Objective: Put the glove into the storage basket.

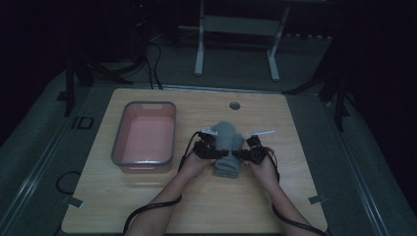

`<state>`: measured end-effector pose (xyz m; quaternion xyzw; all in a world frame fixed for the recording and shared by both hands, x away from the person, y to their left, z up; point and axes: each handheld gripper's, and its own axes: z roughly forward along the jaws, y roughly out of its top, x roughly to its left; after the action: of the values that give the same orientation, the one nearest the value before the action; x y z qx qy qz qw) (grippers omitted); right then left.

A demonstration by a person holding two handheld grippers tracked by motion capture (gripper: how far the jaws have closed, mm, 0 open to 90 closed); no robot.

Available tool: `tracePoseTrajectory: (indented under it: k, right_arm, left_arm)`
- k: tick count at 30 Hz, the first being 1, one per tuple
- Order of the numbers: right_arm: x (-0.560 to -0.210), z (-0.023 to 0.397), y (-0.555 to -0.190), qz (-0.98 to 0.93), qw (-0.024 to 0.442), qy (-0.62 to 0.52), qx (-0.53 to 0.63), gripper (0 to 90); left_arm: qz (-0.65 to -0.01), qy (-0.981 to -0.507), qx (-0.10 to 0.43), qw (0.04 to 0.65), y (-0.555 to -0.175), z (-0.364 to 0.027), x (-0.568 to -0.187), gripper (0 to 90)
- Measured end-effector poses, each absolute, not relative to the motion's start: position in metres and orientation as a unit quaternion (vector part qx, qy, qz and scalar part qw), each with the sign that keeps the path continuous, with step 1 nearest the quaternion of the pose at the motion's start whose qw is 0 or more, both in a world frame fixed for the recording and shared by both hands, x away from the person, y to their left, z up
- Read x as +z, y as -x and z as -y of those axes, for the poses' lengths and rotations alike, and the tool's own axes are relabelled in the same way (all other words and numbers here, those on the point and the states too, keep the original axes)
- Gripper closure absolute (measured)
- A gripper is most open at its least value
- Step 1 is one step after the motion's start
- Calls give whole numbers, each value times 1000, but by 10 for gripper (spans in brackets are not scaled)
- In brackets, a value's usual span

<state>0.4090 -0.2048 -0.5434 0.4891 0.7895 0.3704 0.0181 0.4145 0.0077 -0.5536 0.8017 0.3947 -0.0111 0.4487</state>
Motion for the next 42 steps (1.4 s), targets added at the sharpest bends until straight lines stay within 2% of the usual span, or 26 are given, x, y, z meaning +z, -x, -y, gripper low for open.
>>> tracePoseTrajectory:
  k: [4,13,23,42]
  right_arm:
    - [-540,204,-406,-787,30,-487,378,779]
    - [-526,206,-403,-784,26,-483,389,792]
    - [-487,197,-397,-785,35,-461,413,794]
    - [-427,129,-399,-801,39,-407,437,794]
  left_arm:
    - [-390,-801,-14,455,-413,-10,-549,732]
    - [-374,-801,-25,466,-413,-15,-533,744]
    - [-348,-804,-16,482,-410,-33,-494,744]
    - [-339,-797,12,499,-401,-110,-435,743]
